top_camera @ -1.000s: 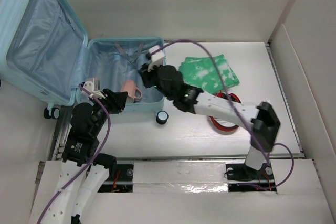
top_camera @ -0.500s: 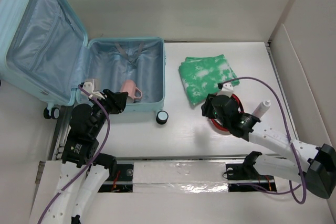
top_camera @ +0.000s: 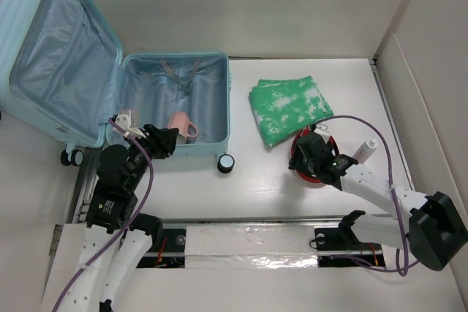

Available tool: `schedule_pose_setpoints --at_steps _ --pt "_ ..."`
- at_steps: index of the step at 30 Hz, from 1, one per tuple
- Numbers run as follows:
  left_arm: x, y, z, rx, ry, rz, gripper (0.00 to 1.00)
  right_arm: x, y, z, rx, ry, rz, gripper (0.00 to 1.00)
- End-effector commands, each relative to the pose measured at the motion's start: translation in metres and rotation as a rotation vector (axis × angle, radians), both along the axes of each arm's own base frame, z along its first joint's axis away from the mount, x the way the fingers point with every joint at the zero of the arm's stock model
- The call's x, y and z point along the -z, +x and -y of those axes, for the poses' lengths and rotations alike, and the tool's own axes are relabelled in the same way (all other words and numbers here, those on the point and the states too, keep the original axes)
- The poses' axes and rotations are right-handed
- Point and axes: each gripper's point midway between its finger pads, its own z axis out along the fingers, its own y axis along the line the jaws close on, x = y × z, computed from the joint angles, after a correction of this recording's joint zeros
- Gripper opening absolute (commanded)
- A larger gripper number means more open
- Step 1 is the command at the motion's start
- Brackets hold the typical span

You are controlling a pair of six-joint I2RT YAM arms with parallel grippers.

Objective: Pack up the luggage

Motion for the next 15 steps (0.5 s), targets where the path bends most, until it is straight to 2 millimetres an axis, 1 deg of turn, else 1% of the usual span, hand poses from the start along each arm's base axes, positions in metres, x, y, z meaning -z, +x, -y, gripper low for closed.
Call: schedule_pose_setpoints --at_steps 1,3,5,6,7,9,10,12,13,15 --pt "-0.022 0.000 0.004 0.020 -0.016 0.065 0.35 -0.006 0.003 -0.012 -0.044 0.043 -0.020 0.55" --pt "-0.022 0.000 0.003 0.018 -0.014 0.067 0.35 0.004 0.001 -0.012 -0.054 0.024 -0.054 0.55" --pt "-0.022 -0.001 0.004 0.020 -0.015 0.067 0.35 0.009 0.003 -0.012 -0.056 0.016 -0.072 0.54" --pt "-0.022 -0.001 0.003 0.020 -0.015 0.067 0.35 0.017 0.002 -0.012 -0.062 -0.001 -0.099 0.54" --pt "-0.023 -0.001 0.003 0.017 -0.014 0.070 0.35 0.018 0.006 -0.012 -0.053 -0.004 -0.105 0.54" --pt "-0.023 -0.003 0.004 0.019 -0.013 0.069 0.35 0.025 0.007 -0.012 -0.054 -0.022 -0.132 0.51" --pt "-0.024 -0.003 0.002 0.011 -0.012 0.072 0.35 0.029 0.009 -0.010 -0.042 -0.044 -0.143 0.45" --pt "-0.025 -0.004 0.003 0.016 -0.012 0.075 0.35 0.026 0.014 -0.012 -0.038 -0.054 -0.130 0.33" --pt "-0.025 -0.004 0.003 0.014 -0.011 0.077 0.35 0.025 0.015 -0.010 -0.021 -0.061 -0.125 0.22" --pt "-0.025 -0.006 0.005 0.022 -0.012 0.079 0.35 0.021 0.012 -0.013 -0.021 -0.070 -0.113 0.13"
